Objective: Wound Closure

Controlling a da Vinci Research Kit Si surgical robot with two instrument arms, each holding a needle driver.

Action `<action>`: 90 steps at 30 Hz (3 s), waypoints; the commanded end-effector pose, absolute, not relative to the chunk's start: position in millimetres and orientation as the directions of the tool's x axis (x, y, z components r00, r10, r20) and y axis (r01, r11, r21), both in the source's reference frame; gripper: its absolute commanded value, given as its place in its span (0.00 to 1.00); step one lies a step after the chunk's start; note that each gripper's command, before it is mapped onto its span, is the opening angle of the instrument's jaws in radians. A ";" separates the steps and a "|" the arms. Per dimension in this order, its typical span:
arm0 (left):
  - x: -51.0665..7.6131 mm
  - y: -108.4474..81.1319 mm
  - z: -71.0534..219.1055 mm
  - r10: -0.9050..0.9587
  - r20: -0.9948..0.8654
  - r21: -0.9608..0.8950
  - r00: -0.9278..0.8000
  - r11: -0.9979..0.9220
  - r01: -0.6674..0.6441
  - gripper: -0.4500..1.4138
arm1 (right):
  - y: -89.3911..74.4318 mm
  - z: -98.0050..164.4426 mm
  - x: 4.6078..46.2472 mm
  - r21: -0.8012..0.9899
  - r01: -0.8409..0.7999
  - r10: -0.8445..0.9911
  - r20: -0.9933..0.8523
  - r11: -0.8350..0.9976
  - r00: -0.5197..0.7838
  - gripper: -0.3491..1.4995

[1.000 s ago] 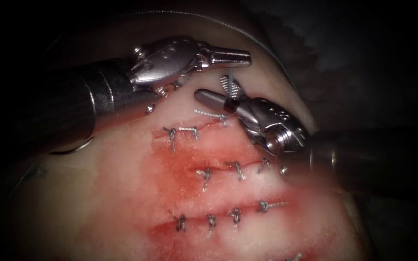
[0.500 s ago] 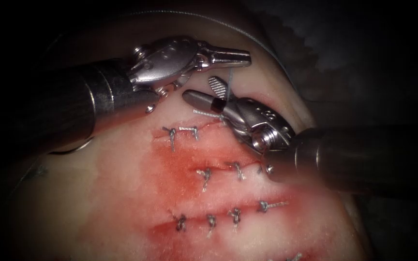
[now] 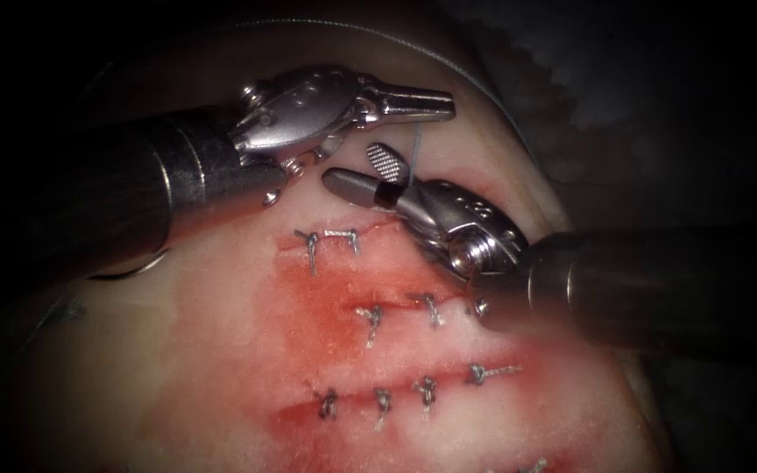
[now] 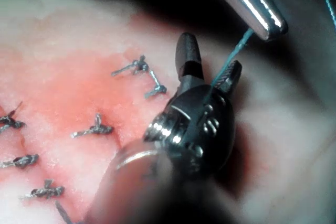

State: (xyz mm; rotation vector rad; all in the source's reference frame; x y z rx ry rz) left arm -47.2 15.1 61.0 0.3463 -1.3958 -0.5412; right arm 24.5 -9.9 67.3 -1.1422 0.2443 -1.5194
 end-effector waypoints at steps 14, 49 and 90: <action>-47.7 16.3 60.9 -0.545 0.834 0.530 0.080 0.834 0.156 0.00 | -9.0 67.4 25.3 -0.742 0.618 -0.874 0.453 -0.259 0.178 0.00; -26.2 4.2 55.8 -0.894 0.262 0.913 0.363 0.351 0.206 0.00 | -7.4 61.5 12.8 -0.612 0.748 -0.723 0.635 -0.255 0.273 0.89; -27.9 9.9 59.4 -0.915 -0.034 0.676 0.402 0.275 0.683 0.56 | -9.2 60.7 16.2 -0.617 0.744 -0.724 0.633 -0.257 0.274 0.90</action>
